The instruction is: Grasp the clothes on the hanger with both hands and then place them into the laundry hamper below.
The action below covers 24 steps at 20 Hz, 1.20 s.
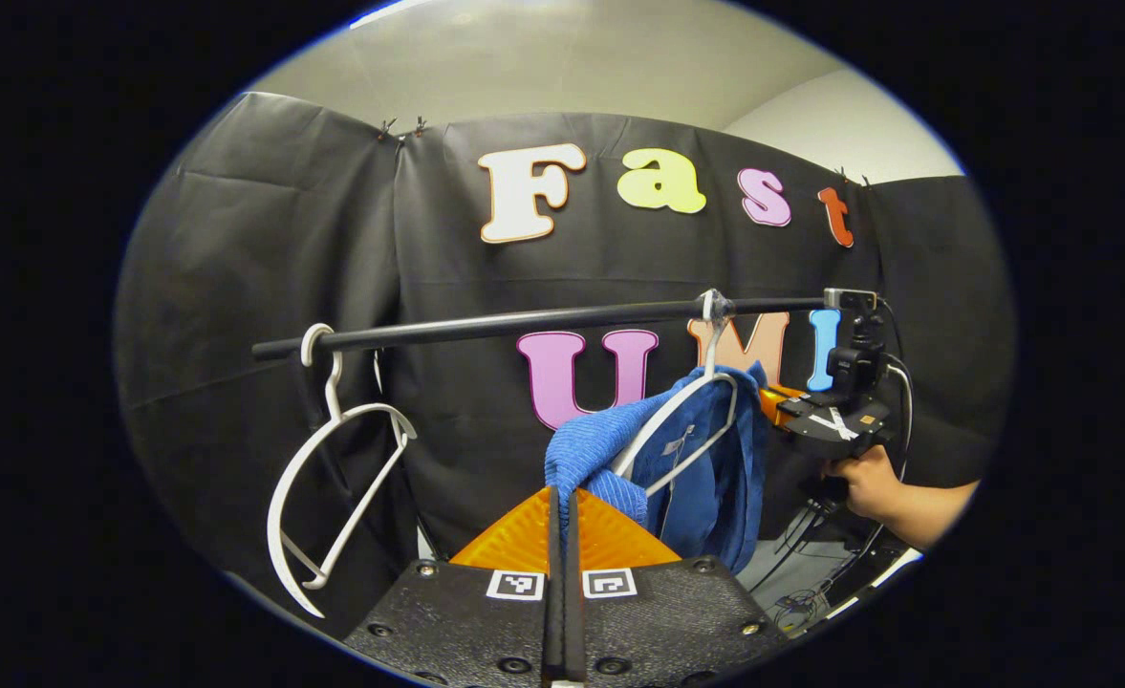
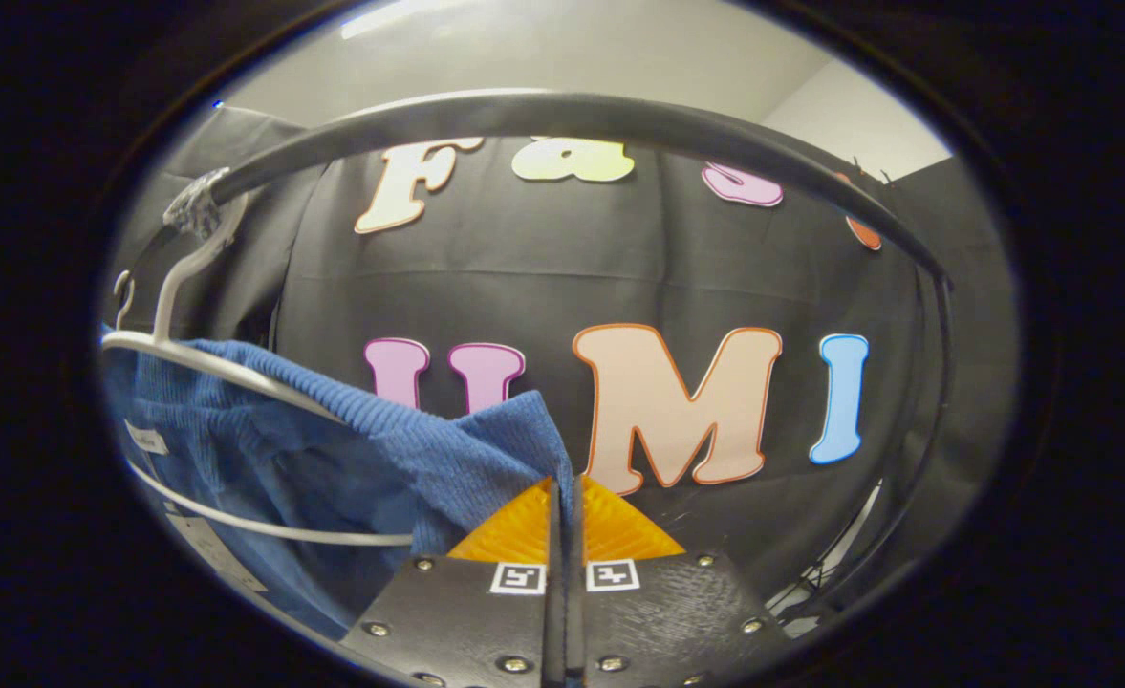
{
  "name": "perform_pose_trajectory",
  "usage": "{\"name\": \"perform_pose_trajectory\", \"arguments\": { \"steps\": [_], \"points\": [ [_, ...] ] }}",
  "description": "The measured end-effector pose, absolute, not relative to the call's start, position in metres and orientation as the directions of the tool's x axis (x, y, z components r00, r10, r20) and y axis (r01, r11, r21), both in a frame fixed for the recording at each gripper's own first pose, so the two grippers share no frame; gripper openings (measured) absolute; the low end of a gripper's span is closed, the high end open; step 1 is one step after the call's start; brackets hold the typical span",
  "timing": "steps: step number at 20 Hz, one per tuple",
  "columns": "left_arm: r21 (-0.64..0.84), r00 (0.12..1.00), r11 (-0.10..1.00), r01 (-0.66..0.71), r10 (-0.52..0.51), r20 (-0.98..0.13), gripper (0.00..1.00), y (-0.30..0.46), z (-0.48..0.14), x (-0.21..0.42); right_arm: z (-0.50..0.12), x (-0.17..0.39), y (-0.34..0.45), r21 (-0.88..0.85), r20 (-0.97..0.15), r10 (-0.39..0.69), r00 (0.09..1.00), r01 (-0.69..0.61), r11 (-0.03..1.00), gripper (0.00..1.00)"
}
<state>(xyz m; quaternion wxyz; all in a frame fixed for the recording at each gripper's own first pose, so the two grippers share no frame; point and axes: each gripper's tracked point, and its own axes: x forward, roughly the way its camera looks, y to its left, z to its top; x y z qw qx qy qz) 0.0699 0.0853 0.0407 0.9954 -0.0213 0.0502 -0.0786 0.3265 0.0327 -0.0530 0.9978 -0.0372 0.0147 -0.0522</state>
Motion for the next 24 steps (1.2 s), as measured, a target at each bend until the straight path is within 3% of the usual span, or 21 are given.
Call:
{"name": "perform_pose_trajectory", "arguments": {
  "steps": [6, 10, 15, 18, 22, 24],
  "points": [
    [-0.104, 0.971, 0.98, 0.169, -0.184, -0.153, 0.01, 0.092, 0.002, 0.091, -0.081, 0.333, 0.031, -0.159, -0.08, -0.101, 0.992, 0.088, 0.983, 0.01],
    [-0.049, 0.971, 0.985, 0.165, -0.171, -0.169, 0.01, 0.092, -0.025, 0.106, -0.078, 0.332, 0.025, -0.13, -0.071, -0.107, 0.992, 0.098, 0.987, 0.01],
    [-0.137, 0.95, 0.977, 0.163, -0.193, -0.246, 0.01, 0.078, -0.069, 0.113, -0.095, 0.337, 0.03, -0.185, -0.098, -0.09, 0.991, 0.07, 0.98, 0.01],
    [-0.153, 0.956, 0.973, 0.172, -0.202, -0.213, 0.01, 0.073, -0.068, 0.112, -0.119, 0.339, 0.032, -0.194, -0.132, -0.089, 0.987, 0.063, 0.979, 0.01],
    [-0.162, 0.955, 0.974, 0.156, -0.191, -0.225, 0.01, 0.073, -0.078, 0.117, -0.151, 0.316, 0.052, -0.15, -0.202, -0.019, 0.979, -0.012, 0.989, 0.01],
    [-0.179, 0.957, 0.974, 0.136, -0.176, -0.231, 0.01, 0.076, -0.089, 0.116, -0.145, 0.29, 0.06, -0.128, -0.183, 0.007, 0.983, -0.031, 0.991, 0.01]
  ]
}}
